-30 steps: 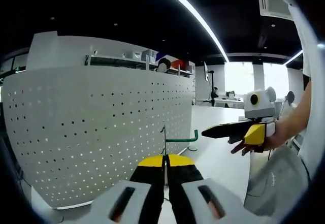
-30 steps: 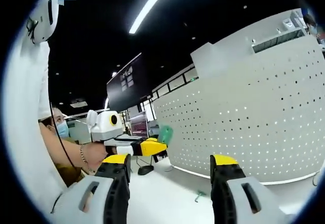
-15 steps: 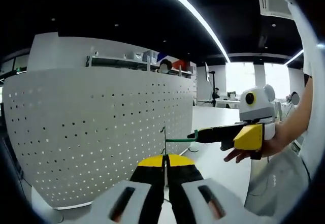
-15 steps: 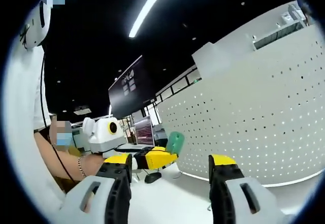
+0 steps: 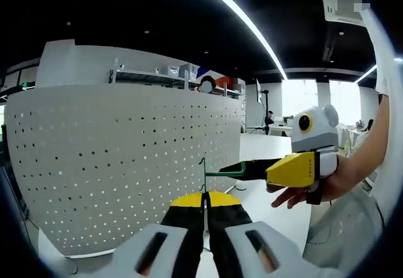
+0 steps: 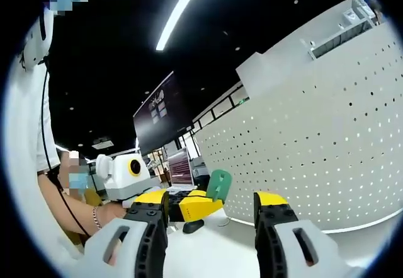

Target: Insert the hook assembly into the mounting plate slot until the hook locks in place.

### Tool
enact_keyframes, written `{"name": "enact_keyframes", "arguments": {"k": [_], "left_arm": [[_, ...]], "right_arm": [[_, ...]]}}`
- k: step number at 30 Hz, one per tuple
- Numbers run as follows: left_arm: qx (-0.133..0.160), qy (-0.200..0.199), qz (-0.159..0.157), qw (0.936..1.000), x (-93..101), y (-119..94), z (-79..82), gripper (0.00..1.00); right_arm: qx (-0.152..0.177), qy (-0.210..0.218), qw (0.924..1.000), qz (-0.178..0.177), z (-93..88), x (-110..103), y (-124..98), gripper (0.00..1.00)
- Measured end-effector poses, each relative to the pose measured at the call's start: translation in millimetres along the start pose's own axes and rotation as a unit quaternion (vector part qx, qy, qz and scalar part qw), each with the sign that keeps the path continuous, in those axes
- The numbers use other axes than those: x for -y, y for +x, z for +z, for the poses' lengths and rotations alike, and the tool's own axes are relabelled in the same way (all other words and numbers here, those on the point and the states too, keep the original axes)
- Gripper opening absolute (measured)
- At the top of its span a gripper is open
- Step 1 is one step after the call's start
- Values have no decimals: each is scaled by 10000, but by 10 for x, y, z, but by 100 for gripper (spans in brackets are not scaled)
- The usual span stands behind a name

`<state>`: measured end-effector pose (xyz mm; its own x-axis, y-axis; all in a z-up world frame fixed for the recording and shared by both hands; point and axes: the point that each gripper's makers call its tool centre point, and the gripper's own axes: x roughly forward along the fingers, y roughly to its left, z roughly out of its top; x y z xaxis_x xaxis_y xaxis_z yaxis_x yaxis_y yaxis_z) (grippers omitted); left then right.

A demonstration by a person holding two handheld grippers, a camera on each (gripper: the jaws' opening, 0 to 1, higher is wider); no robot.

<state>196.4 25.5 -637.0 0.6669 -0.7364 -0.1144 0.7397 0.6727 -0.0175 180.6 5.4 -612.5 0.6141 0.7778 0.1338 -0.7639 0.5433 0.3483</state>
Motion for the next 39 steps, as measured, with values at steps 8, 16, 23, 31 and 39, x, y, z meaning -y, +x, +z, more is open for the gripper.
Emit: {"name": "enact_keyframes", "arguments": {"k": [8,16,23,31,39], "left_arm": [[21,-8,12,10000,4,4,19,1],[33,-28,22,10000,2,6,28,1],[50,-30,46,10000,-2,5,42,1],[68,-56,53,9999,10,4,44,1],[78,-41,119,9999,3,7,57,1]], "right_arm": [[-7,163,9999,-5,20,16,61,33],[-54,277,9996,-5,-3,16,122,23],[-26,368,9993,-24,5,29,160,17],[-31,408,9991,-75,-4,50,189,10],[-33,377,9991,-173,2,73,203,6]]}}
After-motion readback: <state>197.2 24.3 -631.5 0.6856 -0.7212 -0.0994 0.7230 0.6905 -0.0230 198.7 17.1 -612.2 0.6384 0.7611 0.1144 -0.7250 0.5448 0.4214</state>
